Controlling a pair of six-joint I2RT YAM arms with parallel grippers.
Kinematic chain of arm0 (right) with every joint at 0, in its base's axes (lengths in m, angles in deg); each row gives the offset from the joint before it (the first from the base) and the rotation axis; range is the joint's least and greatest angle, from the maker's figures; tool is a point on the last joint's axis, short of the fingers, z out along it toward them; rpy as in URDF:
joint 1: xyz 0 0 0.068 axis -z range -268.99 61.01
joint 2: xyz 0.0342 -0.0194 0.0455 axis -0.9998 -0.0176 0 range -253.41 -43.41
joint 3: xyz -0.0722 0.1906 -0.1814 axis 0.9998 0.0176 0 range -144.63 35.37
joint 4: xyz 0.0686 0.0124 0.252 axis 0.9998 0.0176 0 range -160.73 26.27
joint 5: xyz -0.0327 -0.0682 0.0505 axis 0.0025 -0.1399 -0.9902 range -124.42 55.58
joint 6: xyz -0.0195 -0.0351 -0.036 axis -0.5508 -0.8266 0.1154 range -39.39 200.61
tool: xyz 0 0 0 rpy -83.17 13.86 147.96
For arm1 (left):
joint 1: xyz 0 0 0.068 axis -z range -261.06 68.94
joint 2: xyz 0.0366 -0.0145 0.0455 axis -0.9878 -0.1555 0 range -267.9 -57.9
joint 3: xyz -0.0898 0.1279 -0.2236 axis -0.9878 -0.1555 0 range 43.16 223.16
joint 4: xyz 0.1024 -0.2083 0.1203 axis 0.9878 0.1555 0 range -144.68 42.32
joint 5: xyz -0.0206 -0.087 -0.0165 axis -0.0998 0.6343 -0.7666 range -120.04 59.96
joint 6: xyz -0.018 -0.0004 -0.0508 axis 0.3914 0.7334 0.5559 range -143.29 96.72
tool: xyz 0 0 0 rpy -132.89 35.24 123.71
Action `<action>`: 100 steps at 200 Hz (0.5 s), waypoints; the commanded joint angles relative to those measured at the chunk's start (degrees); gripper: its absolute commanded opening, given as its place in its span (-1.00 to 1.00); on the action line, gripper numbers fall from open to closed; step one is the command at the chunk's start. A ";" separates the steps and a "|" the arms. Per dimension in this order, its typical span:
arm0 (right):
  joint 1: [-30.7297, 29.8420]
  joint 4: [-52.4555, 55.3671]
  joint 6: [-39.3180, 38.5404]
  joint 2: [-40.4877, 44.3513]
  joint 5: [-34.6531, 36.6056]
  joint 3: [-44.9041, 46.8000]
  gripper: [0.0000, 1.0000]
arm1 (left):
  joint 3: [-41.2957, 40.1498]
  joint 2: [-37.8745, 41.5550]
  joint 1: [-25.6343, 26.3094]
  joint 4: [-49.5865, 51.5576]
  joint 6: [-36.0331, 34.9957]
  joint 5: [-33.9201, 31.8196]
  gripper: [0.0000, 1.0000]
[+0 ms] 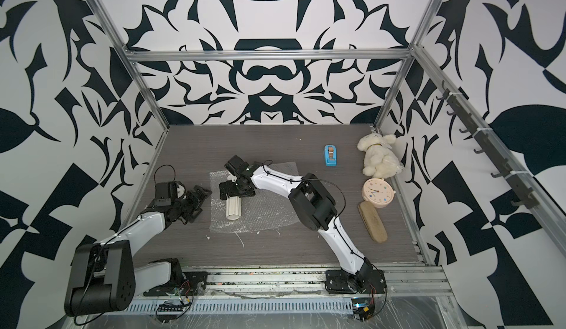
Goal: Wrap vases in bubble wrap
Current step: Place the vase in bubble wrap, then adjust the vase with the bubble wrap.
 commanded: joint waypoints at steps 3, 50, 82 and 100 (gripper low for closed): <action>-0.18 1.30 -1.71 4.99 3.42 0.01 0.82 | -0.66 -1.74 0.30 -0.28 -0.66 2.20 0.87; -1.67 1.16 0.53 3.53 4.71 1.04 0.76 | -0.56 -2.16 0.76 -0.67 -0.42 1.69 0.86; -2.17 1.79 1.34 1.57 5.04 -0.48 0.67 | -0.96 -1.98 0.83 -0.63 -0.49 1.52 0.87; -2.75 1.49 1.71 0.90 5.38 -1.03 0.60 | -1.12 -1.76 0.82 -0.66 -0.61 1.41 0.87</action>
